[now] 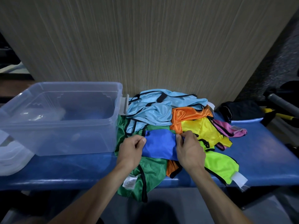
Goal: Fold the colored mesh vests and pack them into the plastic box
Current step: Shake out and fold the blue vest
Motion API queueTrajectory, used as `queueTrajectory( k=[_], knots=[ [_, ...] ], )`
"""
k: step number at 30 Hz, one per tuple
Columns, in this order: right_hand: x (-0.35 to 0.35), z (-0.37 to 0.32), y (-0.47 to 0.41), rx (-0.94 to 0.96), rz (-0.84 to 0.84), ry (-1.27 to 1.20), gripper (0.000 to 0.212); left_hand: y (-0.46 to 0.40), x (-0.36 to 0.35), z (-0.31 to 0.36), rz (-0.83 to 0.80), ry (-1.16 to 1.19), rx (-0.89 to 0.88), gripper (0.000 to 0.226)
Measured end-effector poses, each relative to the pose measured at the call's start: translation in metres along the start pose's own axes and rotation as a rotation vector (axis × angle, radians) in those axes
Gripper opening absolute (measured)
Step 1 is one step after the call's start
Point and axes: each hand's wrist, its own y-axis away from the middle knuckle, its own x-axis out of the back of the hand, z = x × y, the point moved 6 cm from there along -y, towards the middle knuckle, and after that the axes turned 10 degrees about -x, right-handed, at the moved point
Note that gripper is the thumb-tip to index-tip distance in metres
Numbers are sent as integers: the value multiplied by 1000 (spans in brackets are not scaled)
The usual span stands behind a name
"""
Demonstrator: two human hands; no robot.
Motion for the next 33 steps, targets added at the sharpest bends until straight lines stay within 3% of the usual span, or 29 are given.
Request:
queueTrajectory(
  k=[6, 12, 19, 21, 25, 30, 33],
  knots=[
    [0, 3, -5, 8, 17, -32, 30, -16, 3, 15, -15, -184, 70, 43],
    [-2, 3, -8, 9, 29, 7, 32, -20, -2, 12, 23, -94, 106, 23],
    [6, -1, -11, 15, 52, 124, 45, -11, -3, 30, 60, -499, -142, 21],
    [11, 1, -13, -22, 32, 171, 53, -10, -1, 43, 118, -639, -336, 11],
    [13, 4, -17, -85, -7, 142, 57, -10, -21, 39, 30, -875, -718, 28],
    [12, 9, -22, -178, -79, -79, 55, -18, -20, 30, 25, -862, -677, 21],
    [16, 4, -20, -181, -105, -229, 49, -17, -20, 33, -2, -831, -655, 31]
  ],
)
